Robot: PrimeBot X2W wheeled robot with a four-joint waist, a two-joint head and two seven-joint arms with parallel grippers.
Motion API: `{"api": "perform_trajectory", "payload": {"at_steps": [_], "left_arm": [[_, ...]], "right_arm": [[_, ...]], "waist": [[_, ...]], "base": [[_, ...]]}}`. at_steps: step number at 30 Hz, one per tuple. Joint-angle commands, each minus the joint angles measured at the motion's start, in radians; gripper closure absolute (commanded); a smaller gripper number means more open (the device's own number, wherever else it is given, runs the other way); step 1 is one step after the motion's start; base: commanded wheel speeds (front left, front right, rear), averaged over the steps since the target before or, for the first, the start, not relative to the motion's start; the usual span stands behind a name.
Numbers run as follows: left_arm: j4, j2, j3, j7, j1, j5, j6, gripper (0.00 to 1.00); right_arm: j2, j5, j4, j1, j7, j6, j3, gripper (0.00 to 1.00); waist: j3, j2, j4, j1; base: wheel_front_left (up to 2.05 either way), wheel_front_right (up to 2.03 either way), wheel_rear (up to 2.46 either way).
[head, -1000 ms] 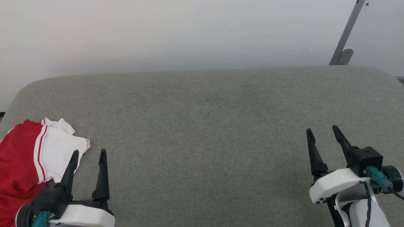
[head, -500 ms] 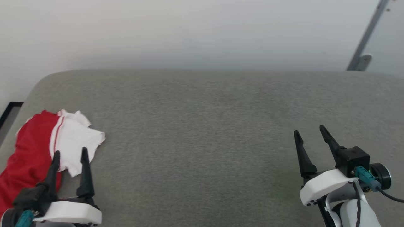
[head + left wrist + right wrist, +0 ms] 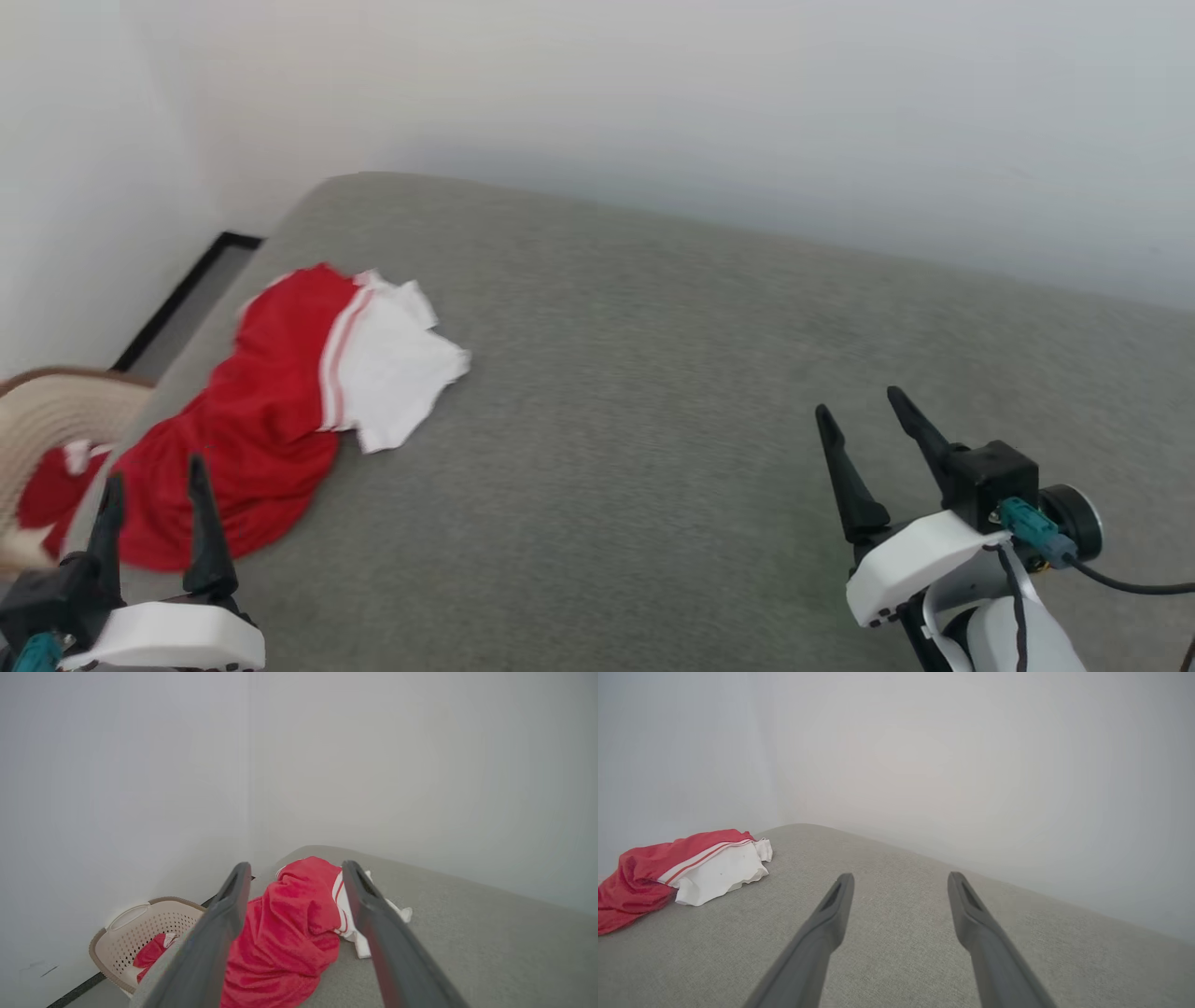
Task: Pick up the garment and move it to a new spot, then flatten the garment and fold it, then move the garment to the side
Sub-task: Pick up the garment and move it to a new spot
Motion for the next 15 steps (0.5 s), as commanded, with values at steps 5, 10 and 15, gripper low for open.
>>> {"api": "perform_trajectory", "payload": {"at_steps": [5,10,15], "left_arm": [[-0.017,0.01,-0.002,0.013,0.029,-0.004,0.002,0.0],[-0.031,0.015,-0.005,0.017,0.037,-0.011,-0.001,0.0],[-0.038,0.022,-0.011,0.03,0.029,-0.019,-0.006,0.0]], "right_arm": [[-0.001,0.021,0.018,0.004,-0.008,-0.001,0.023,0.0],[0.0,0.023,0.022,0.008,-0.014,-0.001,0.024,0.0],[0.003,0.022,0.023,0.013,-0.02,-0.001,0.014,0.0]], "waist": [[-0.027,-0.0001,0.127,0.0],[-0.031,-0.0001,0.171,0.0],[-0.032,-0.0001,0.199,0.0]], "base": [[0.0,0.0,0.0],[0.0,0.0,0.0],[0.0,0.0,0.0]]}}
